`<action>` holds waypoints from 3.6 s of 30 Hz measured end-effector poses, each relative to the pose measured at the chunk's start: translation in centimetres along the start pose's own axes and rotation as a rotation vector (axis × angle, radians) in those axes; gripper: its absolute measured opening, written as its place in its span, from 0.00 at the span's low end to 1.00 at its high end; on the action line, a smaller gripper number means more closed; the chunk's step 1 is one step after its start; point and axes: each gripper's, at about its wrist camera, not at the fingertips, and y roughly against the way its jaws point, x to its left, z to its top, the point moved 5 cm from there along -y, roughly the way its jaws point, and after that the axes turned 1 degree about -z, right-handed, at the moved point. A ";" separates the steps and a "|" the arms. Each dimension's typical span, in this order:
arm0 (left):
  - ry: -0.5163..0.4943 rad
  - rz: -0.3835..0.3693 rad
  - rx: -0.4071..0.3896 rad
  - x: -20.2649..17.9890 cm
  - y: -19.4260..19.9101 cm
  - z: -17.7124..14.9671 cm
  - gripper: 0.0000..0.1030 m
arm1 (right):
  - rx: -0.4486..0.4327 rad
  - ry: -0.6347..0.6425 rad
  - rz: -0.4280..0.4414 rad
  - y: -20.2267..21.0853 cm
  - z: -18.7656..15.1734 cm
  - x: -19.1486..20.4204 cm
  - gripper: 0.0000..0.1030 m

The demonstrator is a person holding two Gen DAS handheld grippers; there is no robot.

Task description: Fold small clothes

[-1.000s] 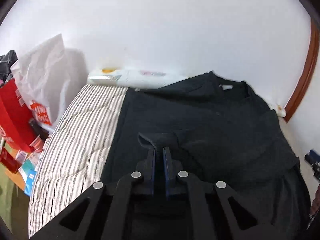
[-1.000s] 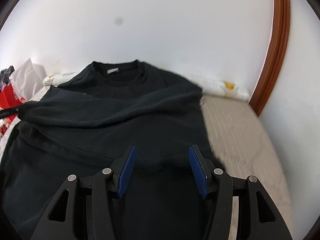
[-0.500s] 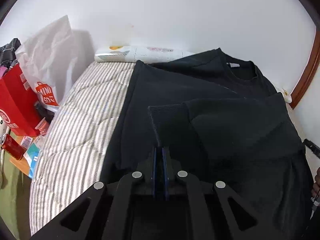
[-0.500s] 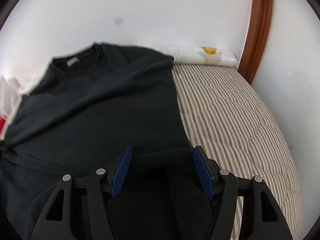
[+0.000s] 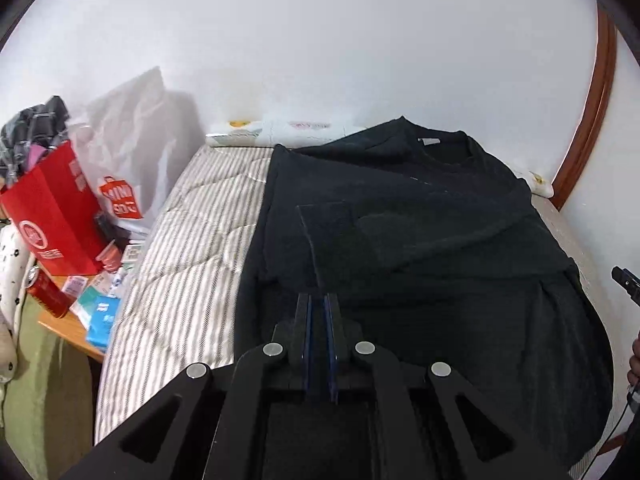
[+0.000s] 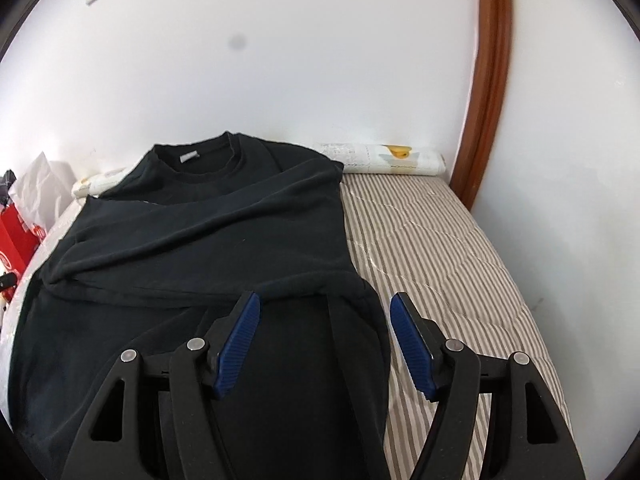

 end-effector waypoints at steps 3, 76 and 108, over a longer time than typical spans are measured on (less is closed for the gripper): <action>0.020 0.006 0.026 0.3 1.2 -1.2 0.07 | 0.051 -0.012 0.036 1.5 -1.1 0.0 0.65; 0.070 -0.051 -0.005 0.1 10.7 -15.9 0.07 | 0.045 -0.071 0.139 11.4 -15.0 -1.1 0.07; 0.152 0.025 -0.184 1.2 5.6 0.1 0.07 | -0.163 -0.095 0.170 4.9 4.5 2.0 0.07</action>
